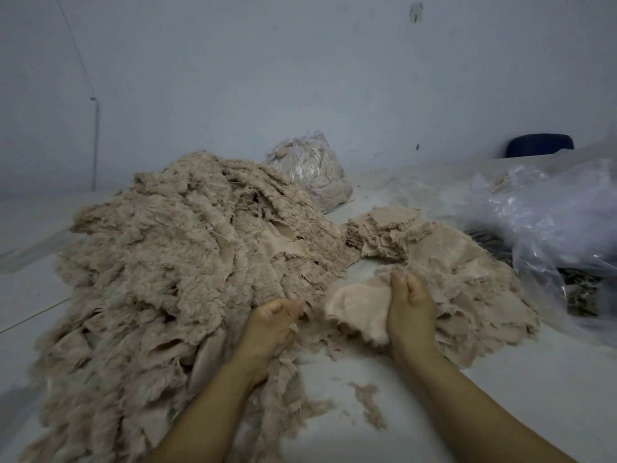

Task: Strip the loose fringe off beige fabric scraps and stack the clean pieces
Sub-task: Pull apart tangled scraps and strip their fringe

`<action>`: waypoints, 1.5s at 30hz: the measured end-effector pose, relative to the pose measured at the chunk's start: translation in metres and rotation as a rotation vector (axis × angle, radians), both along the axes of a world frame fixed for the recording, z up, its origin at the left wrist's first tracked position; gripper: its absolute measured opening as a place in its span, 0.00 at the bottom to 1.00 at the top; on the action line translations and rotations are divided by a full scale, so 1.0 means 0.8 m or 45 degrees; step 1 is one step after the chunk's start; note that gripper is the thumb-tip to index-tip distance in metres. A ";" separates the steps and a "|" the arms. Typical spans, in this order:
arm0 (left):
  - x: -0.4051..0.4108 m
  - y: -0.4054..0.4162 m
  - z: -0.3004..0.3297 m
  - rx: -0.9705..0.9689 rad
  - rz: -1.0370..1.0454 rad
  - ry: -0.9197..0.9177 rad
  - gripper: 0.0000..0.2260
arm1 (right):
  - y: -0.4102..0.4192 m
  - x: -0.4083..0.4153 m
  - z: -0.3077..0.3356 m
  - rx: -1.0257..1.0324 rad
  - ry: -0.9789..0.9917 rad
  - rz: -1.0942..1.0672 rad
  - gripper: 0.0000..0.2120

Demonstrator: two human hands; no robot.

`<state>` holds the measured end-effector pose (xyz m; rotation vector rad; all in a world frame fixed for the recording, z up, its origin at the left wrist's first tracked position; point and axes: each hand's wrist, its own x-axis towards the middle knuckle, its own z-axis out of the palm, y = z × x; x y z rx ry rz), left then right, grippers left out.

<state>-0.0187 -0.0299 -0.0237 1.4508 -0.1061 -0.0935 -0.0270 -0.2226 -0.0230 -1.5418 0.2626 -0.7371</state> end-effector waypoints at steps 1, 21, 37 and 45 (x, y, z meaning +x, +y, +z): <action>0.003 0.006 -0.002 0.016 0.047 0.014 0.10 | -0.008 0.003 0.004 -0.007 0.006 -0.038 0.15; 0.016 0.019 -0.032 1.204 -0.098 -0.622 0.08 | -0.014 0.018 0.003 -1.533 0.150 0.292 0.17; 0.013 0.014 -0.021 0.848 -0.065 -0.716 0.04 | 0.019 -0.007 -0.008 -0.106 0.140 1.063 0.12; -0.003 0.000 -0.010 0.512 -0.150 -0.489 0.07 | 0.028 -0.014 -0.004 -0.214 0.225 1.023 0.11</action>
